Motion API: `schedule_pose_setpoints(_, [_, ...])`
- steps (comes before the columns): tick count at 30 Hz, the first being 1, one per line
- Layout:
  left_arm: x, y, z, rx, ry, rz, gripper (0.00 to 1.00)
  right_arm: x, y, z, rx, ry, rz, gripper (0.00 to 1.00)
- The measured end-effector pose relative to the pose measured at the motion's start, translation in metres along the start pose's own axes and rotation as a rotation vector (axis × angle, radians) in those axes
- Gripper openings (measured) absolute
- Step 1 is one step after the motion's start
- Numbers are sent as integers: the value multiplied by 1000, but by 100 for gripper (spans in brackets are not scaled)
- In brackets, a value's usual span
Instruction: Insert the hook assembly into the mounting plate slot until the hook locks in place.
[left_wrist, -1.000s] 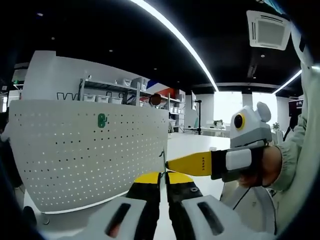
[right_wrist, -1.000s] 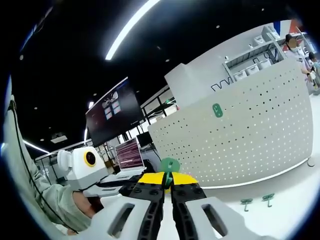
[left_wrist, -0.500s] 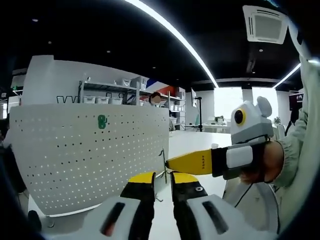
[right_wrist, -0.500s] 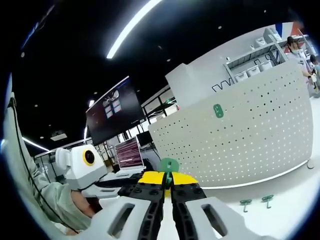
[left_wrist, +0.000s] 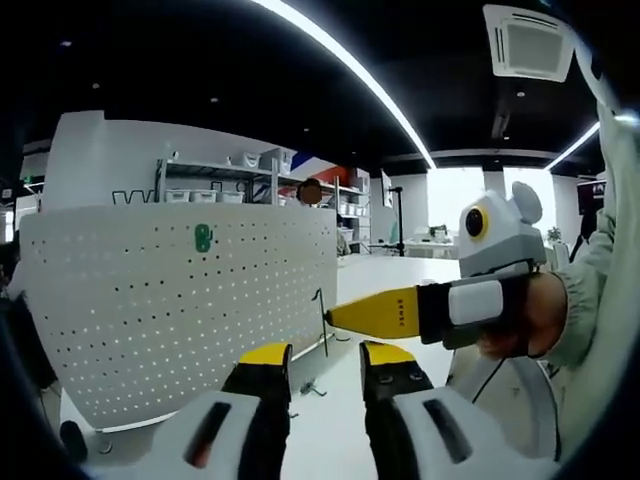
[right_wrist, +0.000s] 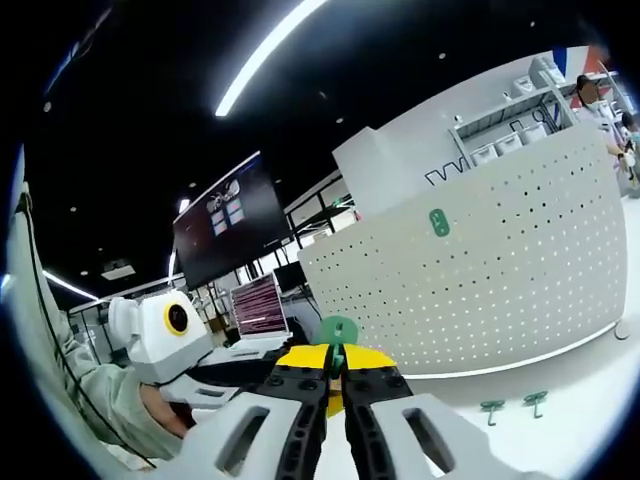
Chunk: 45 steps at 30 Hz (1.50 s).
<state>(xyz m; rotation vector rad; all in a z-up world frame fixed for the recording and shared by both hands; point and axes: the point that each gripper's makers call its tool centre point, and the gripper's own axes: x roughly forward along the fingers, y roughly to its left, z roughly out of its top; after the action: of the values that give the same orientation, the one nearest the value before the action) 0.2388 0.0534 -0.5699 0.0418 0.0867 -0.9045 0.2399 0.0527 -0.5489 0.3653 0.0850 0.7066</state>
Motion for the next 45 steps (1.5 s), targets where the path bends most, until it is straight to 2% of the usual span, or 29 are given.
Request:
schedule_pose_setpoints(8, [-5, 0, -5, -6, 18, 4, 34, 1, -1, 0, -16, 1, -3, 2])
schedule_pose_setpoints(16, [-13, 4, -15, 23, 46, 26, 34, 2, -13, 9, -39, -9, -29, 2])
schedule_pose_setpoints(28, [-24, 11, -27, 19, 70, 47, 34, 5, -28, 13, -82, -7, -69, 2])
schedule_pose_setpoints(41, [-28, 14, -36, 11, 85, 52, 34, 9, -46, 18, -169, -8, -133, 2])
schedule_pose_setpoints(44, [-29, 15, -38, 8, 85, 54, 34, 9, -54, 22, -223, -6, -164, 2])
schedule_pose_setpoints(45, [-30, 16, -38, 6, 85, 55, 34, 8, -60, 25, -259, -7, -202, 2])
